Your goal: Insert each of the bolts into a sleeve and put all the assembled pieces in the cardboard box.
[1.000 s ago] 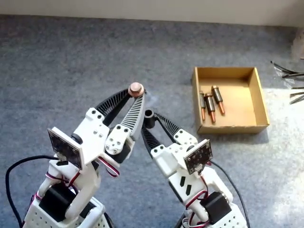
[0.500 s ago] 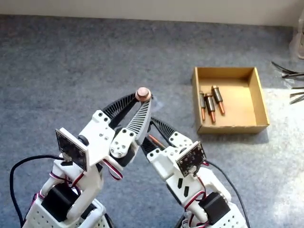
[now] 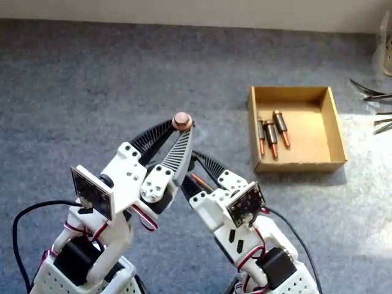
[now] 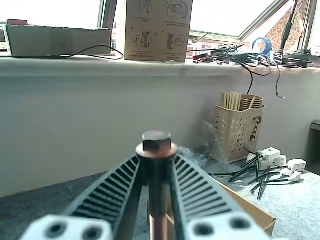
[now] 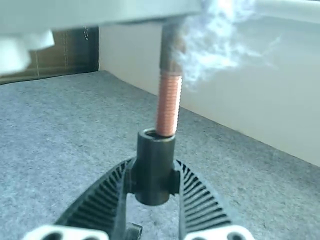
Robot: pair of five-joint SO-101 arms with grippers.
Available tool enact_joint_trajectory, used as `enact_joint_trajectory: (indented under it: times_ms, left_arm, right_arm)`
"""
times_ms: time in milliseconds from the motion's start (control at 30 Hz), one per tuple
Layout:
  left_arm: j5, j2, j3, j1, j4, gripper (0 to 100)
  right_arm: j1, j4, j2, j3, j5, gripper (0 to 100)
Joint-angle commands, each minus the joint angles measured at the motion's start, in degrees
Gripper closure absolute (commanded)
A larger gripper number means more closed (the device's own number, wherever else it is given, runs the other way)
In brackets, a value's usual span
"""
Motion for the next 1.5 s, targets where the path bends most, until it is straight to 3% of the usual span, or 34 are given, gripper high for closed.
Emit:
enact_joint_trajectory:
  times_ms: [0,767,967,1467]
  left_arm:
    - [0.2,-0.1,0.0,-0.6,0.1,100]
    - [0.1,-0.1,3.3,-1.0,-0.2,99]
    - [0.4,-0.1,3.6,-6.2,0.1,84]
    - [0.2,-0.1,4.3,-6.5,-0.2,84]
  right_arm:
    - [2.2,-0.2,-0.7,-1.5,0.9,99.5]
    - [2.7,-0.2,-0.7,-1.5,0.8,99.5]
    - [2.7,-0.2,-0.7,-1.5,0.8,99.5]
    - [2.7,-0.2,-0.7,-1.4,0.8,99.5]
